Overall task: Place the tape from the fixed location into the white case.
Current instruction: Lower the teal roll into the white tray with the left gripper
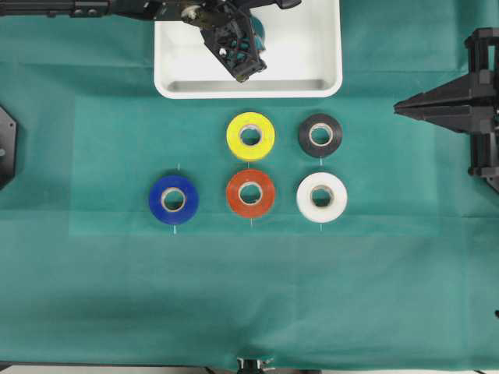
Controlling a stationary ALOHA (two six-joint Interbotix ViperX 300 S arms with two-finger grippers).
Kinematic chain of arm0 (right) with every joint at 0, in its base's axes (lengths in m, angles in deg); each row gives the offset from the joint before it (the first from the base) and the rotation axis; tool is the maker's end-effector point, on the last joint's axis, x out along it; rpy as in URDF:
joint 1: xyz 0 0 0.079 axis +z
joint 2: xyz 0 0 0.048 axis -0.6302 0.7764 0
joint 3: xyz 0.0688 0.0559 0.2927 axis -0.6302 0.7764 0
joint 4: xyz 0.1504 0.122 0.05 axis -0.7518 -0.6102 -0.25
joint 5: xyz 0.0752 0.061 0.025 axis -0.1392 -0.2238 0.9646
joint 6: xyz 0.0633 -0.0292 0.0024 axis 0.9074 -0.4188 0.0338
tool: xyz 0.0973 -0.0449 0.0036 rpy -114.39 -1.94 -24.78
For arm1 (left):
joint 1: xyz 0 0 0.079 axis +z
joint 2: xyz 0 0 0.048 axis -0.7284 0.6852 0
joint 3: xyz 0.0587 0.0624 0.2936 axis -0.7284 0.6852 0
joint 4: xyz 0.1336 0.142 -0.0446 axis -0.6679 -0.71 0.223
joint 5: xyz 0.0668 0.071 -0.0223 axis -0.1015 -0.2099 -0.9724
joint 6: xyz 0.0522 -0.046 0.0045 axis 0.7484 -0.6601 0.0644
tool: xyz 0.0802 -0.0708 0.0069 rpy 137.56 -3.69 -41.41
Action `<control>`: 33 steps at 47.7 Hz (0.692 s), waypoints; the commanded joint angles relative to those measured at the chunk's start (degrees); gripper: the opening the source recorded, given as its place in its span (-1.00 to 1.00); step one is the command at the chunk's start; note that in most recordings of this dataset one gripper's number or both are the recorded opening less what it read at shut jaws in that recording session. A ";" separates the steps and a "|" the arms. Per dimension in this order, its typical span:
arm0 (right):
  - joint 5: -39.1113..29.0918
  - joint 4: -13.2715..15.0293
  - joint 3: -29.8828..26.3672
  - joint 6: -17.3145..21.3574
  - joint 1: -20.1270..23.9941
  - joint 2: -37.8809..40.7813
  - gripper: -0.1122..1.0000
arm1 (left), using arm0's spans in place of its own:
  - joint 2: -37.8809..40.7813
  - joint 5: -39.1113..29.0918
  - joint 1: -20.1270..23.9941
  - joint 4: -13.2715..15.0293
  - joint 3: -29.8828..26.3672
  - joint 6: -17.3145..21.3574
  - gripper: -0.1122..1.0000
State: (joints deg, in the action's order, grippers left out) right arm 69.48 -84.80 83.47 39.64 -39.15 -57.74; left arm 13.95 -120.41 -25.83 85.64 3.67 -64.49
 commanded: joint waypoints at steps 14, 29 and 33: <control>0.18 0.00 -1.58 0.09 -0.09 0.35 -0.81 | -1.85 0.00 -0.09 0.09 -0.62 -0.09 0.81; 0.26 0.00 -1.67 0.00 0.00 0.35 -0.81 | -4.57 -3.25 -0.09 0.09 -1.41 -0.09 0.83; 0.26 0.00 -1.67 0.00 0.00 0.35 -0.81 | -6.24 -4.13 -0.18 0.09 -1.76 -0.09 0.83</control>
State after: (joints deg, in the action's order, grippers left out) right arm 69.48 -84.80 83.38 39.64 -39.15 -57.65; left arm 12.02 -124.02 -25.92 85.64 3.67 -64.49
